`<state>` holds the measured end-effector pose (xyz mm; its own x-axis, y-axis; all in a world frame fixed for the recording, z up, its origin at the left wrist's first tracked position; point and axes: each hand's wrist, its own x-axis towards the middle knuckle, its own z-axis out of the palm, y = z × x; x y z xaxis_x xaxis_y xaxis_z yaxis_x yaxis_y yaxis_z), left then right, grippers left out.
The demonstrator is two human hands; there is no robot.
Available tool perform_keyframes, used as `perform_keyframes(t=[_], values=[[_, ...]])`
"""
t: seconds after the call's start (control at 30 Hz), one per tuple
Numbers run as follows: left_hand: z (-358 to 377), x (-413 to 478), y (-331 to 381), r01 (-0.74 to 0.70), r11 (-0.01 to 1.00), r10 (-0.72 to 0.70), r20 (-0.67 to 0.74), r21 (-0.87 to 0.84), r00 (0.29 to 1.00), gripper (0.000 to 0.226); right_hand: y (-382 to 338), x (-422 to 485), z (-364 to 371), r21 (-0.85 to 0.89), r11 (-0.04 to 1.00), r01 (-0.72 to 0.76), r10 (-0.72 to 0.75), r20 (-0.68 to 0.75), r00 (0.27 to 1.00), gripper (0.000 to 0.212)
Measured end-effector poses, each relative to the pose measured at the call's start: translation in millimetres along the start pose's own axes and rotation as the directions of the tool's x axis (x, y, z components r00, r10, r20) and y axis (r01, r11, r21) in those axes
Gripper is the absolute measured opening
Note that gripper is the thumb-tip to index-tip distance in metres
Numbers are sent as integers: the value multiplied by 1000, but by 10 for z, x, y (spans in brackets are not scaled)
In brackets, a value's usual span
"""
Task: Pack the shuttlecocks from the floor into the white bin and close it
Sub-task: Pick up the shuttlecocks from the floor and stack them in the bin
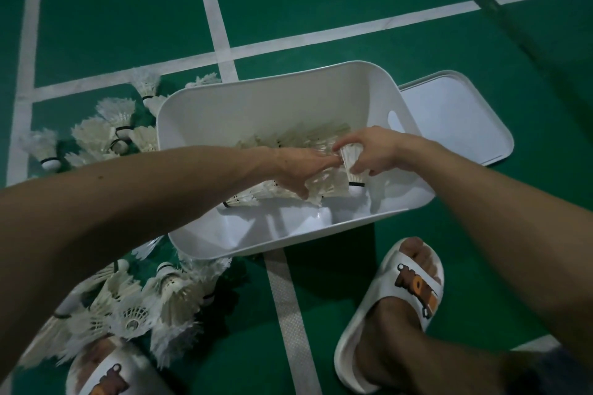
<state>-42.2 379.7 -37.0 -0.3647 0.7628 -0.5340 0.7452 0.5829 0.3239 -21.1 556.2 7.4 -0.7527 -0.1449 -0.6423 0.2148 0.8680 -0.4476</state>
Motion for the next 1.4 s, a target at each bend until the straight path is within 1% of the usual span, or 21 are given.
perform_keyframes(t=[0.07,0.17,0.37,0.43,0.57,0.67,0.73,0.87,0.93,1.03,1.07,1.13,1.17,1.23,1.27,1.33,1.4], values=[[-13,6,-29,1,999,-1,6,-35,1000,100,-4,-6,-3,14,1000,2,-2,-2,1000,58],[-66,17,-46,-28,999,29,10,-45,1000,99,-12,0,-3,32,999,-11,12,-12,1000,58],[-88,40,-100,-52,996,52,2,-69,999,82,-46,-24,0,102,995,-22,26,-41,999,56],[-74,15,-134,-53,995,52,-9,-87,999,79,-34,-32,-5,189,982,-27,37,-49,998,55],[-54,-34,-168,-64,996,62,-24,-54,998,68,-31,-56,-27,392,920,-19,70,-116,991,43],[-59,-62,-159,-64,997,64,-7,-54,998,67,-46,-68,-31,429,903,-15,91,-157,983,40],[-70,-71,-151,-64,996,64,3,-65,998,67,-54,-75,-16,375,927,-18,89,-173,981,41],[-71,-90,-171,-44,994,44,-1,-96,999,71,-103,-73,63,138,989,-44,69,-185,980,48],[-68,-91,-180,-33,994,33,-3,-107,999,74,-114,-58,92,73,996,-49,63,-201,978,48],[-73,-93,-161,-25,994,22,-25,-102,999,76,-118,-47,120,32,998,-60,66,-244,968,44],[-72,-94,-154,-22,994,19,-25,-108,1000,76,-119,-42,134,-9,998,-67,62,-256,965,45],[-55,-96,-146,-22,992,21,-9,-124,1000,72,-131,-40,168,-124,989,-84,51,-253,966,55],[-46,-96,-144,-25,992,25,0,-123,1000,69,-141,-51,173,-141,986,-86,51,-236,970,63],[-23,-95,-147,-25,993,25,-3,-112,1000,68,-153,-77,130,-81,994,-80,66,-169,984,79],[-12,-93,-150,-15,994,14,-7,-112,1000,71,-156,-92,98,-64,995,-77,68,-125,990,84],[-10,-91,-153,-1,993,-1,-17,-118,1000,73,-159,-105,61,-115,990,-84,75,-79,994,80],[-19,-91,-153,8,993,-12,-35,-120,999,66,-158,-98,99,-205,973,-102,76,-131,989,73]])
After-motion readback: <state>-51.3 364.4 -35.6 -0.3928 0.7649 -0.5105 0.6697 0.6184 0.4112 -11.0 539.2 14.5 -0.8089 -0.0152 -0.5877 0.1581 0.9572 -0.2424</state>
